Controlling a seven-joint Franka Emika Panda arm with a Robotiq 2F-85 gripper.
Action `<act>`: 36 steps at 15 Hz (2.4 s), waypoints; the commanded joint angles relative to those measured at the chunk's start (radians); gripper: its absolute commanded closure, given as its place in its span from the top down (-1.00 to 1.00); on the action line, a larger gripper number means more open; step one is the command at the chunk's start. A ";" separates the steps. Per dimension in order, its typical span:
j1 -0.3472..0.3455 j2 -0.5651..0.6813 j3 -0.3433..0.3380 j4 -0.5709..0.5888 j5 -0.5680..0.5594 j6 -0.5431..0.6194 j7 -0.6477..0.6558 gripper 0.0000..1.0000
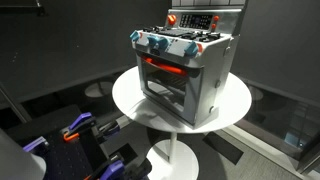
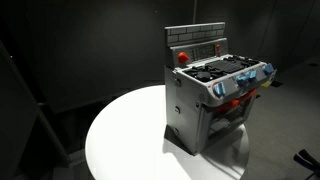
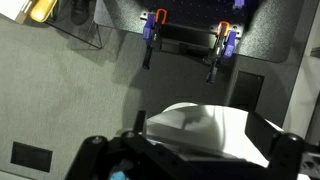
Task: Press the top button on the right side of the stove
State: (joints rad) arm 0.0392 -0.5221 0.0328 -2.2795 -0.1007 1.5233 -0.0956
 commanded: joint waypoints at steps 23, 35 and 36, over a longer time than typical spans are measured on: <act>-0.039 0.209 0.009 0.239 -0.087 0.285 0.163 1.00; -0.076 0.532 -0.023 0.461 -0.137 0.386 0.283 1.00; -0.074 0.562 -0.029 0.490 -0.142 0.380 0.295 1.00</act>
State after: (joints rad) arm -0.0317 -0.0616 0.0133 -1.9064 -0.2100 1.9334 0.1546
